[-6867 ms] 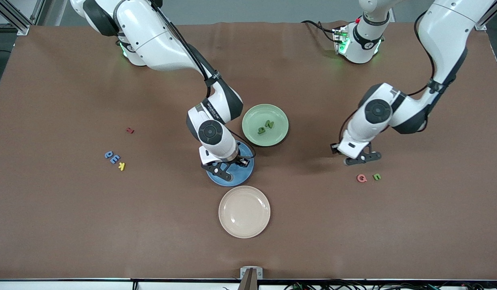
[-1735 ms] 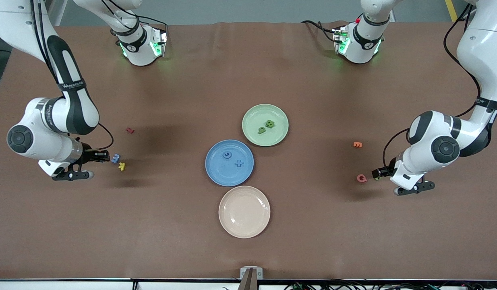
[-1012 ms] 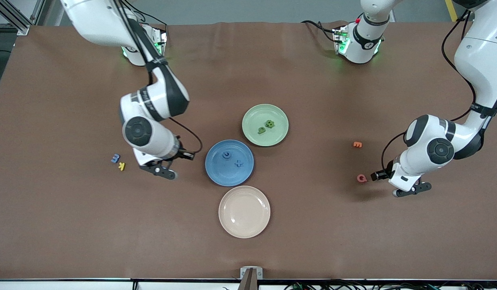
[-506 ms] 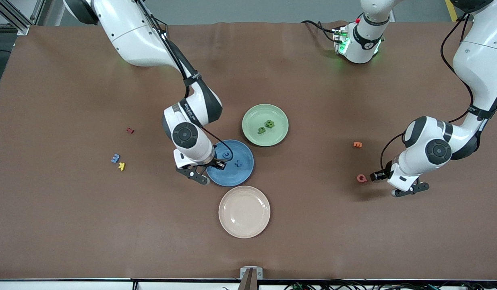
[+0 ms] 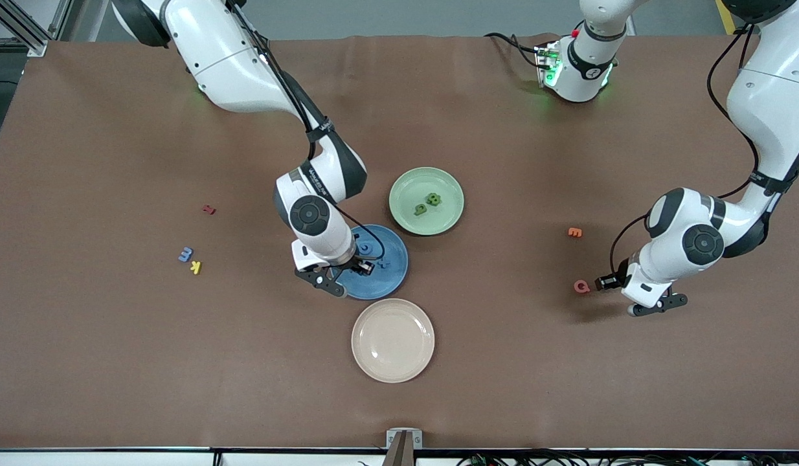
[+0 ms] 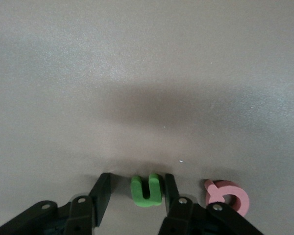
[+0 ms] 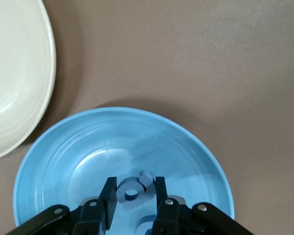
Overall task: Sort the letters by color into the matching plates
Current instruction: 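Place the d on the blue plate while the left gripper grasps the u, then place the u on the green plate while the right gripper grasps the E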
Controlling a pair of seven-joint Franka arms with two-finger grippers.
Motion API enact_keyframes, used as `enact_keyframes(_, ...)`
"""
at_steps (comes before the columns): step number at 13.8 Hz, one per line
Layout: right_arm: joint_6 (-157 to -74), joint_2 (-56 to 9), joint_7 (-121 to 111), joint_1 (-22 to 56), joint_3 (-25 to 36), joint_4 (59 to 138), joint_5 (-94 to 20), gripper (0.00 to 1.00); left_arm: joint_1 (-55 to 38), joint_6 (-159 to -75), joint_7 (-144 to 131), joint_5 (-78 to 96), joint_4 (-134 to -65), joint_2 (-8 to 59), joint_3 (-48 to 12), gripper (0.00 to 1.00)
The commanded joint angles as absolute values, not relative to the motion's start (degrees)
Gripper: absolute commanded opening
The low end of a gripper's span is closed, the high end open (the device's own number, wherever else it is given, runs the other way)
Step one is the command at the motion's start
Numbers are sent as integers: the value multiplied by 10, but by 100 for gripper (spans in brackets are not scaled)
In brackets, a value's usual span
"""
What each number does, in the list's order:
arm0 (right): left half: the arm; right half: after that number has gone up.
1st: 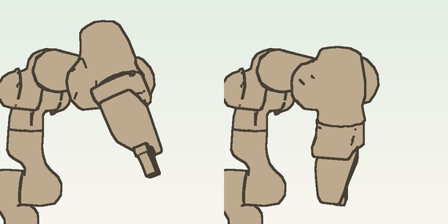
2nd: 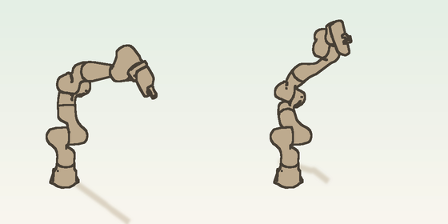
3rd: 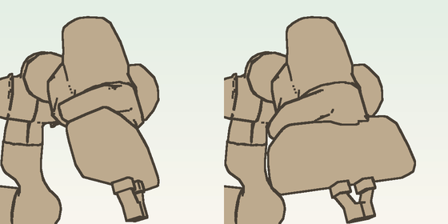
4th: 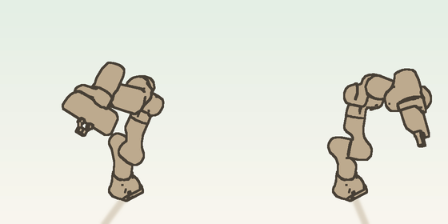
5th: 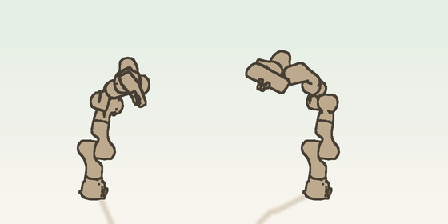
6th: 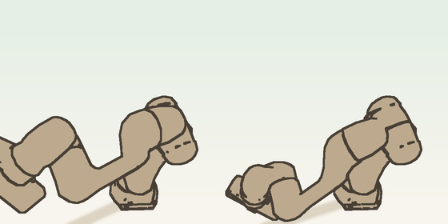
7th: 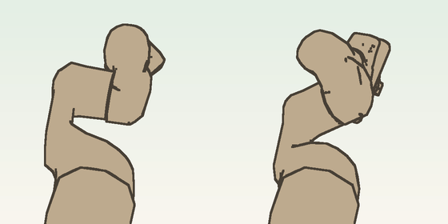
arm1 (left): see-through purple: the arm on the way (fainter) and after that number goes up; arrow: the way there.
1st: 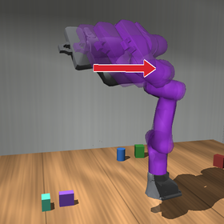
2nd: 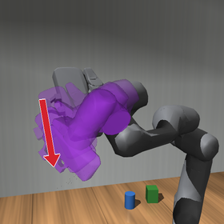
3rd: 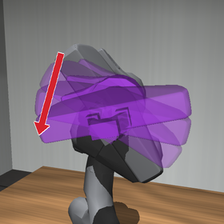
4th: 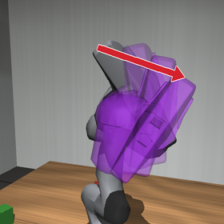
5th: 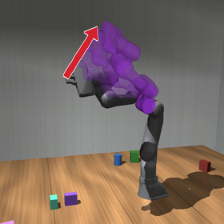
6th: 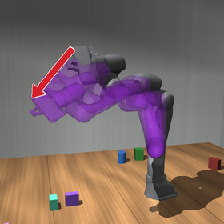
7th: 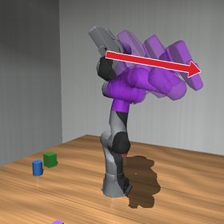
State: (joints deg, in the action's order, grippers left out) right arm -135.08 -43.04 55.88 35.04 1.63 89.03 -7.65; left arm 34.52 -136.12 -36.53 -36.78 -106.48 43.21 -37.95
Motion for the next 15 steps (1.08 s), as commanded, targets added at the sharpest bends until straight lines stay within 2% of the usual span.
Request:
enact_keyframes(1,-1348,-440,566,357,22,872,-81,46,344,-1368,-378,-384,-1068,435,-375,26)
enact_keyframes(2,-1347,-439,566,357,22,872,-82,81,345,-1368,-377,-388,-1070,433,-375,17)
enact_keyframes(3,-1344,-435,564,357,22,871,-81,100,346,-1367,-377,-388,-1070,432,-376,10)
enact_keyframes(5,-1319,-419,560,357,23,874,-78,100,345,-1361,-378,-388,-1073,422,-379,3)
enact_keyframes(8,-1199,-356,514,334,26,873,-73,100,346,-1333,-374,-388,-1073,396,-397,1)
enact_keyframes(11,-1080,-296,403,270,27,879,-72,100,346,-1266,-382,-383,-1071,370,-442,1)
enact_keyframes(13,-1042,-269,335,221,27,892,-59,100,346,-1231,-418,-378,-1071,359,-477,0)
enact_keyframes(15,-1040,-246,261,180,27,922,-41,100,346,-1194,-477,-378,-1070,360,-522,0)
